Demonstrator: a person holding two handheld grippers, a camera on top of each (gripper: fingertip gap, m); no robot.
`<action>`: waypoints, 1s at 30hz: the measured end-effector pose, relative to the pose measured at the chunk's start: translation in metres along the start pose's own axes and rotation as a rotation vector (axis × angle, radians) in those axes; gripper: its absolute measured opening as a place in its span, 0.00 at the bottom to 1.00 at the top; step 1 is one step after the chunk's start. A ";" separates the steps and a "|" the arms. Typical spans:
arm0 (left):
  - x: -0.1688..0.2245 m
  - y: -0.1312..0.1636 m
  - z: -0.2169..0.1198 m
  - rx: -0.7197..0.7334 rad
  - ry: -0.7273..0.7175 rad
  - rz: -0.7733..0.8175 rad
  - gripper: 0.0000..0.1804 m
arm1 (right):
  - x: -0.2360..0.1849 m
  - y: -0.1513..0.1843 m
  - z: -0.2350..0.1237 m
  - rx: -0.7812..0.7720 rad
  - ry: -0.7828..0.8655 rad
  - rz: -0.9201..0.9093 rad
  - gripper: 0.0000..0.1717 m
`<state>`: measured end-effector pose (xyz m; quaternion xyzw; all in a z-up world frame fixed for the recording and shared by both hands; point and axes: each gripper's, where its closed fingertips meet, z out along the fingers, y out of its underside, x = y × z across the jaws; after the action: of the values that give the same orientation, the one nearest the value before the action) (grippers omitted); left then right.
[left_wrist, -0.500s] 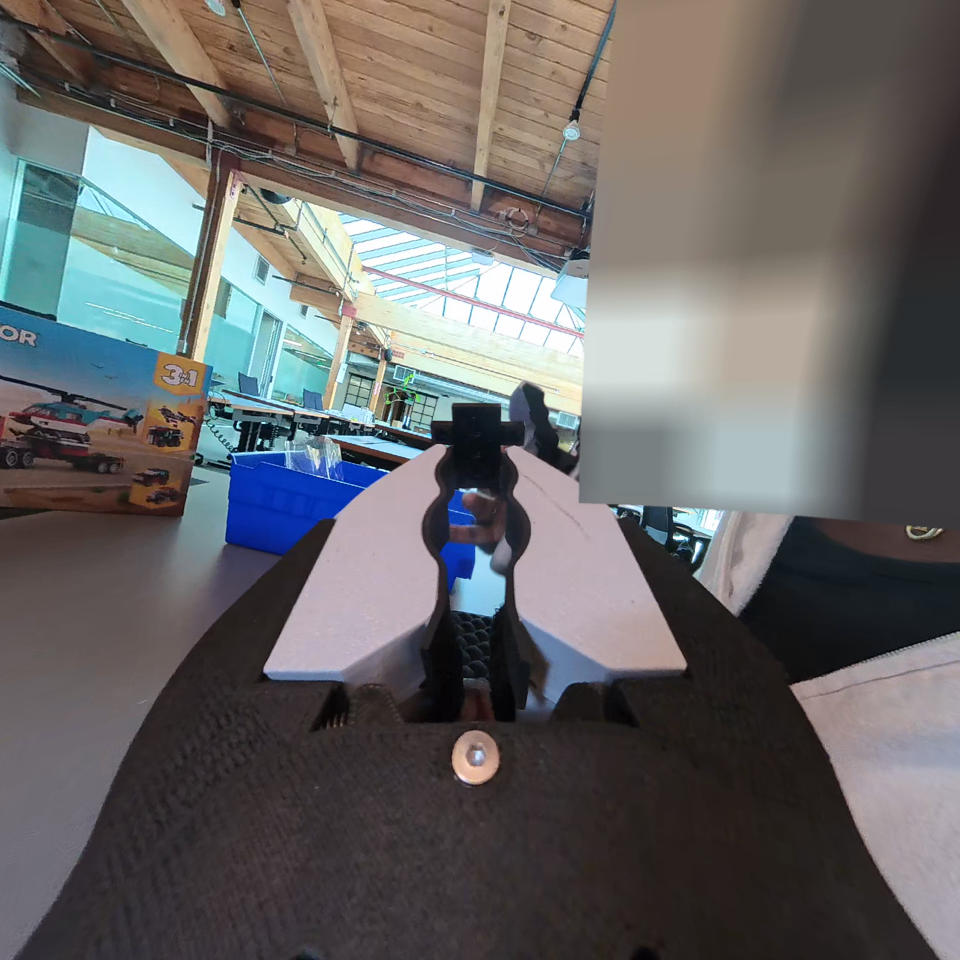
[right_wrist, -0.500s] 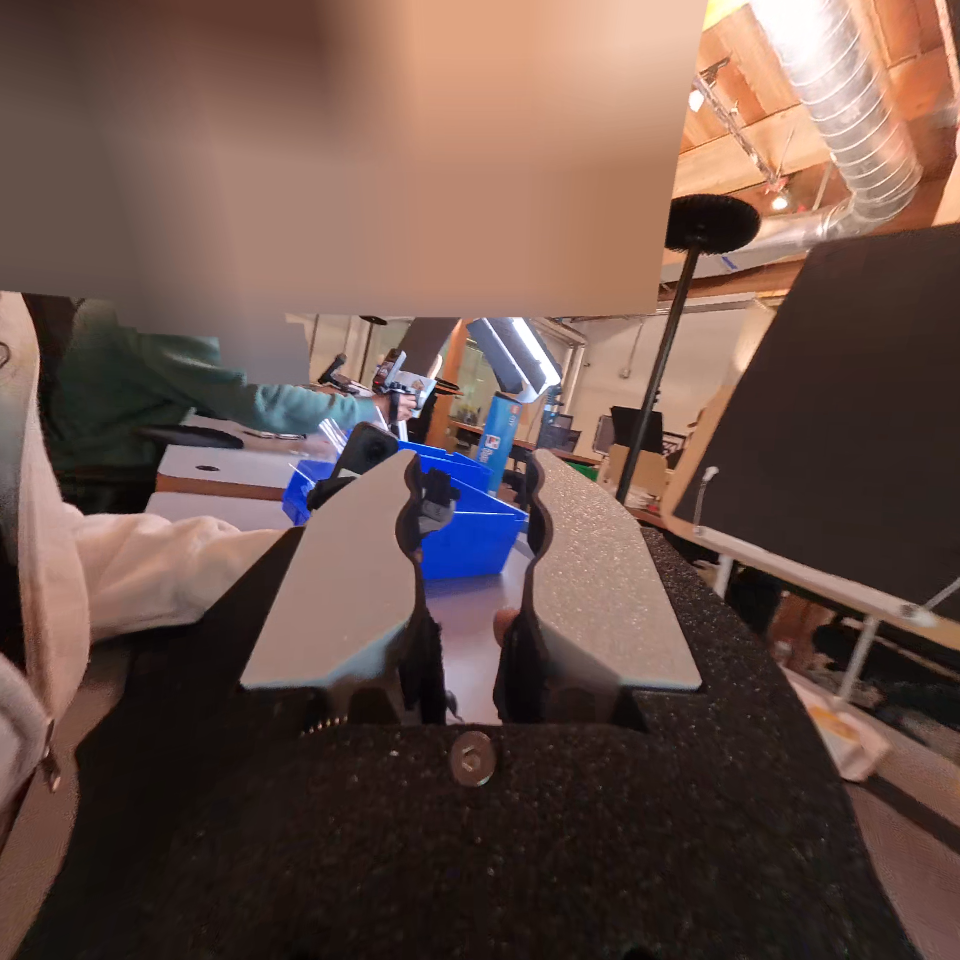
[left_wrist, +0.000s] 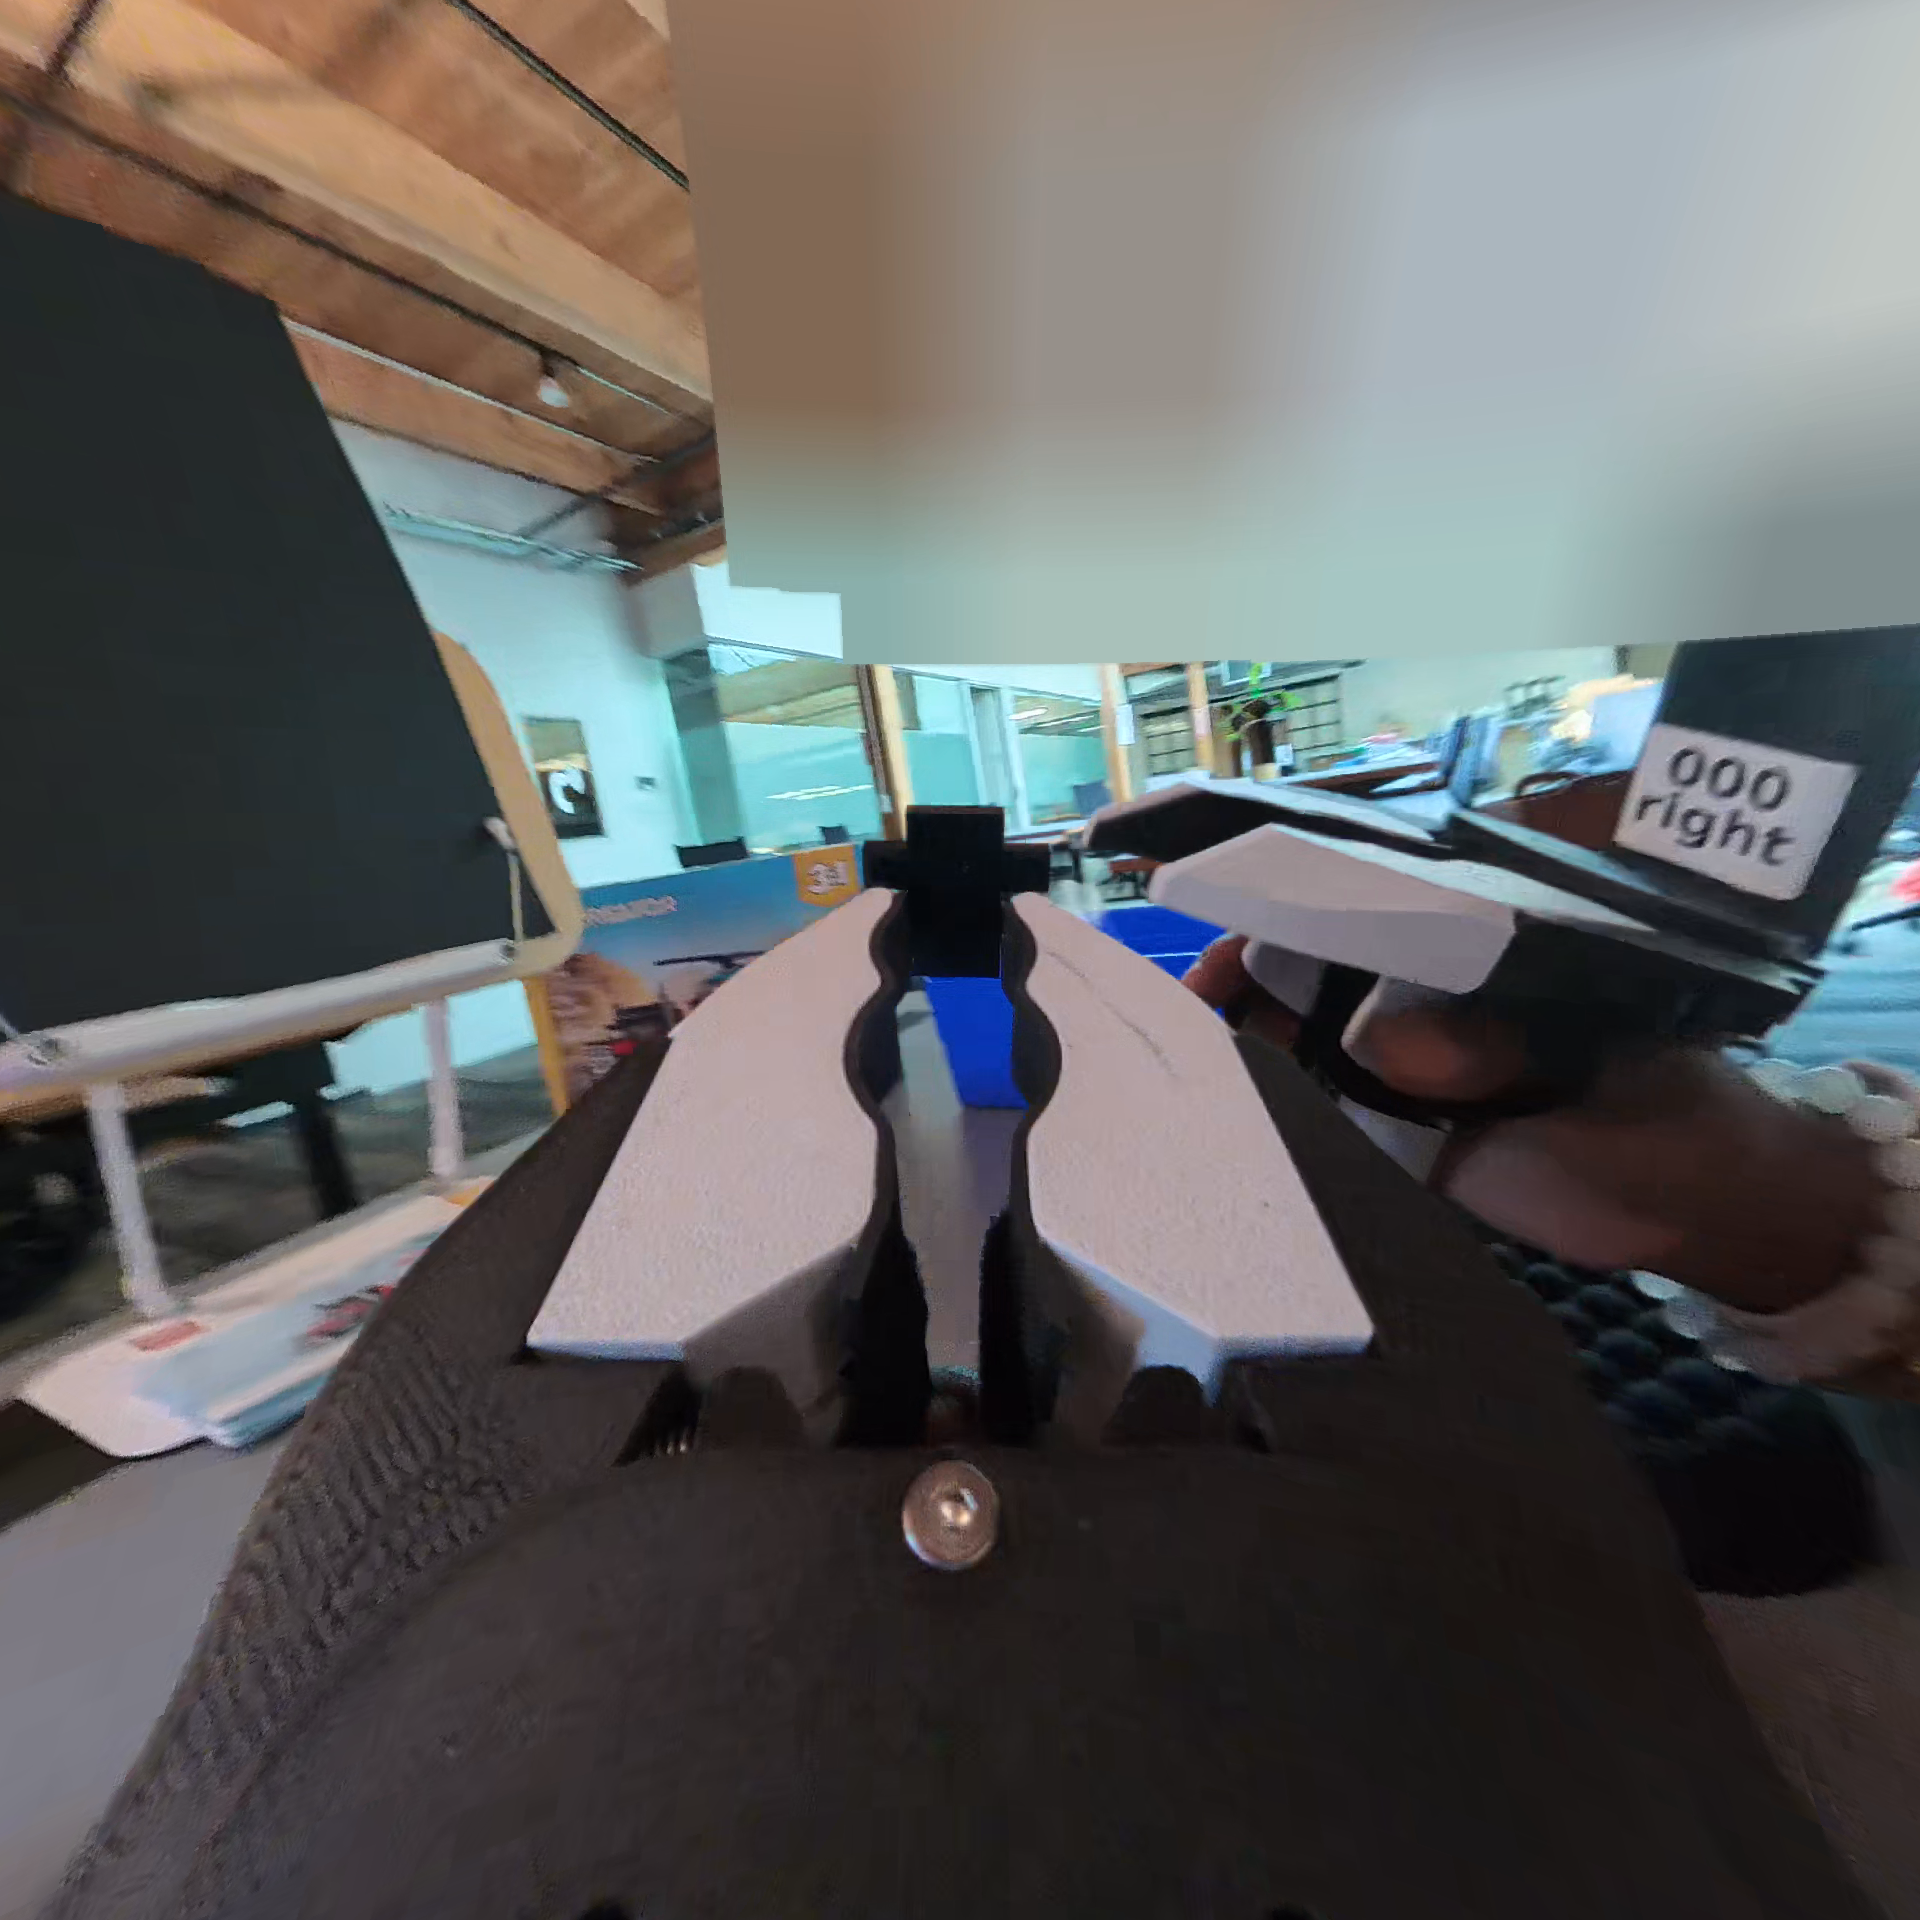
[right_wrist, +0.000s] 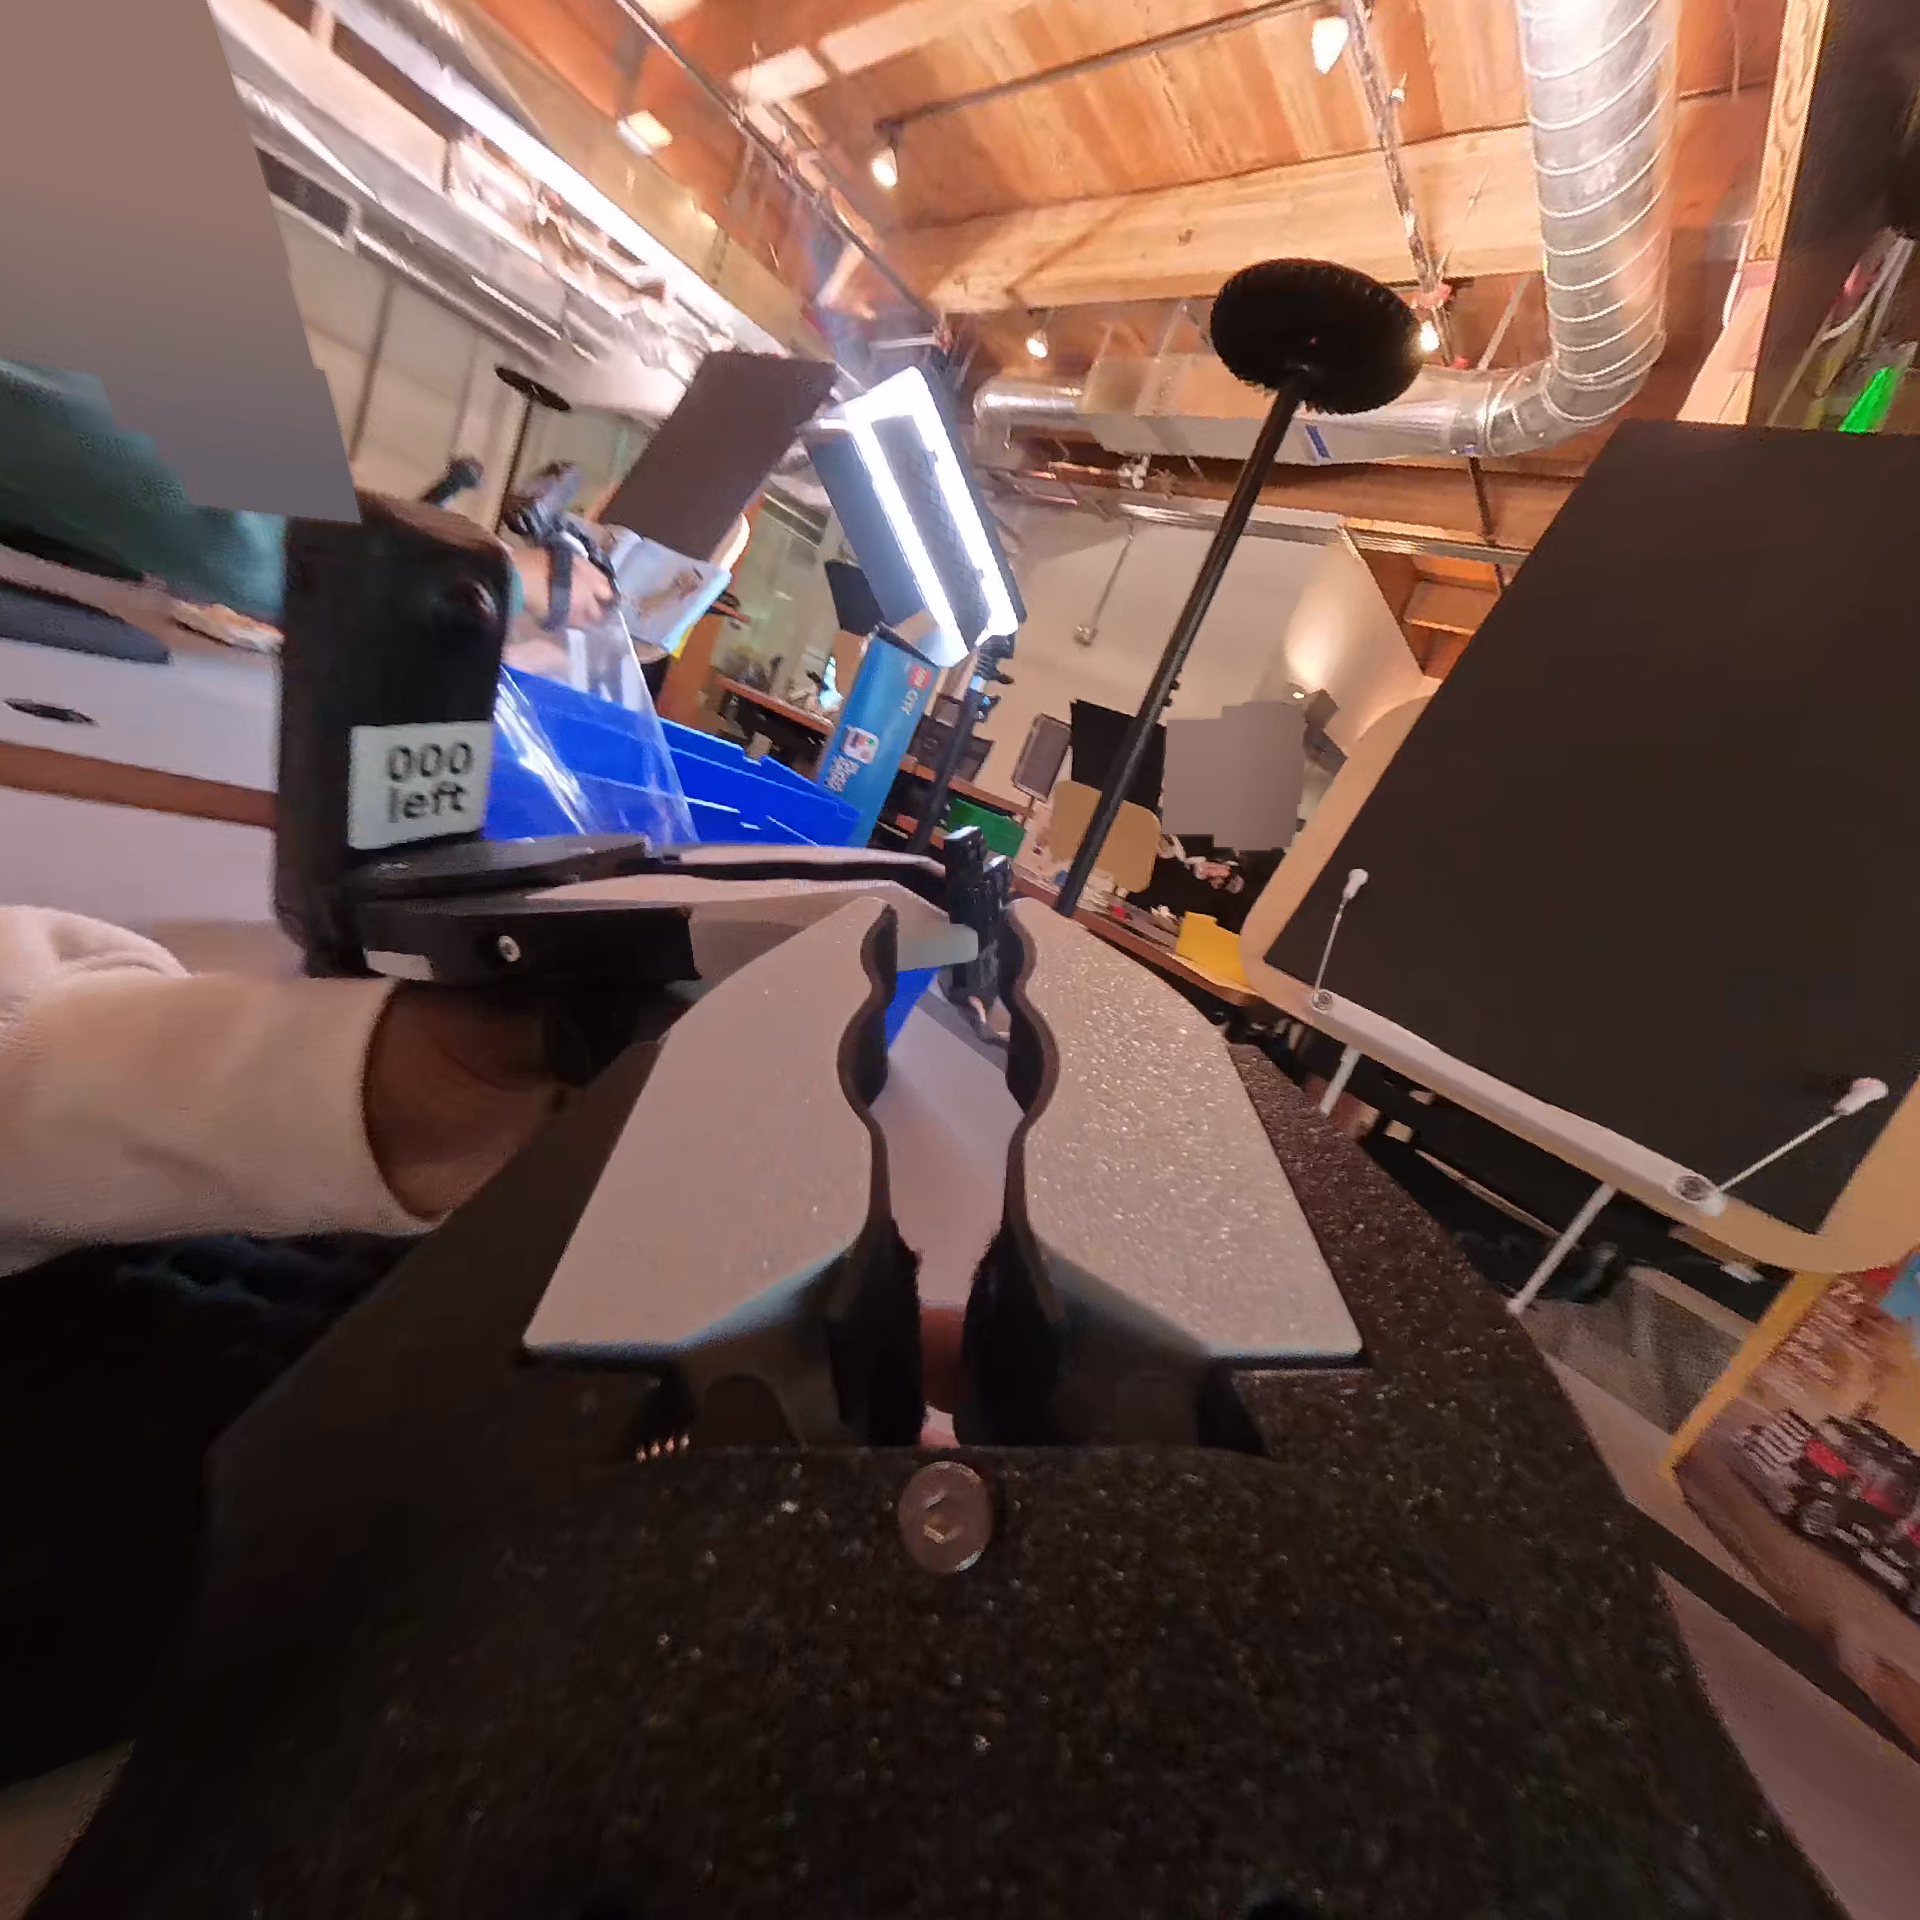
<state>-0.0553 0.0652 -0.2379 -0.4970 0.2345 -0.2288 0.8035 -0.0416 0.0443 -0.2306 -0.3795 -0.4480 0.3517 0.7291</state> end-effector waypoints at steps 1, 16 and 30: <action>0.000 -0.001 0.000 0.004 -0.015 0.038 0.09 | 0.000 0.002 0.002 -0.014 0.016 -0.019 0.08; 0.013 -0.007 -0.001 0.011 -0.022 0.200 0.09 | 0.004 -0.002 0.004 0.068 -0.050 0.391 0.03; 0.015 0.002 -0.002 -0.082 -0.060 0.534 0.08 | 0.005 0.020 -0.002 0.030 -0.071 0.675 0.02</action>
<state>-0.0447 0.0554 -0.2431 -0.4561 0.3425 0.0156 0.8212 -0.0419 0.0575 -0.2468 -0.4832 -0.3170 0.5927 0.5611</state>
